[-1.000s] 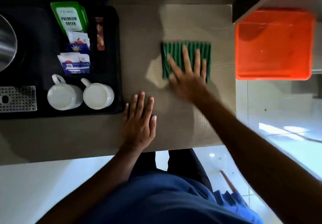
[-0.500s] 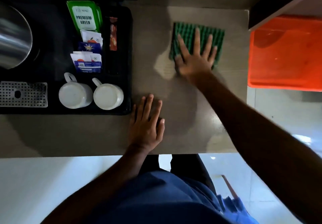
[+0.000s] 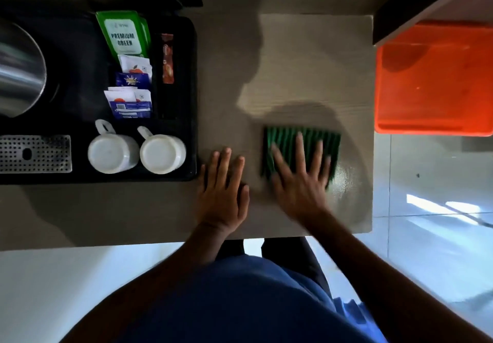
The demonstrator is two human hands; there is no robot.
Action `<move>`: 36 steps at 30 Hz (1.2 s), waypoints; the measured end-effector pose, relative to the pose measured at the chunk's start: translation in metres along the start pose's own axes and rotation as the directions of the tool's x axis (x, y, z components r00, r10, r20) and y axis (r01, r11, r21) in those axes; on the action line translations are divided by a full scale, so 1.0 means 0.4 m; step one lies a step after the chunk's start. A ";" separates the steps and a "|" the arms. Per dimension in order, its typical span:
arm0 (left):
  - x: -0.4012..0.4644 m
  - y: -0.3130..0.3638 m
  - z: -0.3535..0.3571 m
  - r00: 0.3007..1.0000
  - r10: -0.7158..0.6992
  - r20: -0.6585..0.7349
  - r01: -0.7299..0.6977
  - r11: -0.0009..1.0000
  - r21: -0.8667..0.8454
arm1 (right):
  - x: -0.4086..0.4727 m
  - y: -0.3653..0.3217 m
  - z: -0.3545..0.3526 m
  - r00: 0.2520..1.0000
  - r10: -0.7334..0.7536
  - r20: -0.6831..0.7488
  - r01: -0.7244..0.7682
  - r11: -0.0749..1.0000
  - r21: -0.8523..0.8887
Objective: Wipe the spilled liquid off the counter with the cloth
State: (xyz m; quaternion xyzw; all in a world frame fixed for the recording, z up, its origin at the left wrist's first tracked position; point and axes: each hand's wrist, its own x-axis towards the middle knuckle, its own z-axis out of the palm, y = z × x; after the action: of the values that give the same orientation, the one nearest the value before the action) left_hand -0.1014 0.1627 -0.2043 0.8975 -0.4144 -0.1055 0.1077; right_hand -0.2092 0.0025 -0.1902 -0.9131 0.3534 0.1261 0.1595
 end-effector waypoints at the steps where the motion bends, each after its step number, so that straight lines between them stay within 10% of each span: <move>1: 0.002 0.000 0.001 1.000 0.002 0.008 -0.002 1.000 0.004 | 0.112 -0.009 -0.027 0.998 0.021 -0.059 -0.020 1.000 0.015; 7: 0.001 0.002 0.005 1.000 0.005 -0.029 -0.005 1.000 0.005 | 0.453 -0.117 -0.110 0.991 -0.027 -0.129 0.026 1.000 -0.010; 16: 0.002 0.002 0.006 0.999 0.025 -0.034 -0.023 0.998 0.057 | -0.307 -0.061 0.113 0.990 0.117 0.073 -0.121 0.991 0.052; 26: -0.001 0.002 0.004 0.996 0.036 -0.080 -0.035 0.999 0.006 | 0.435 0.097 -0.142 0.984 0.061 -0.165 -0.069 0.997 -0.043; 36: -0.005 0.002 0.001 0.998 0.015 -0.056 -0.015 1.000 0.005 | -0.288 0.184 0.063 0.987 0.161 -0.010 -0.161 0.985 -0.056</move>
State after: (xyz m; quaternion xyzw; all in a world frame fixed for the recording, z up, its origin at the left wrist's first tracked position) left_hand -0.1033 0.1636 -0.2044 0.8972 -0.4183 -0.0786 0.1180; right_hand -0.3454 0.0303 -0.1888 -0.8860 0.4227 0.1463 0.1220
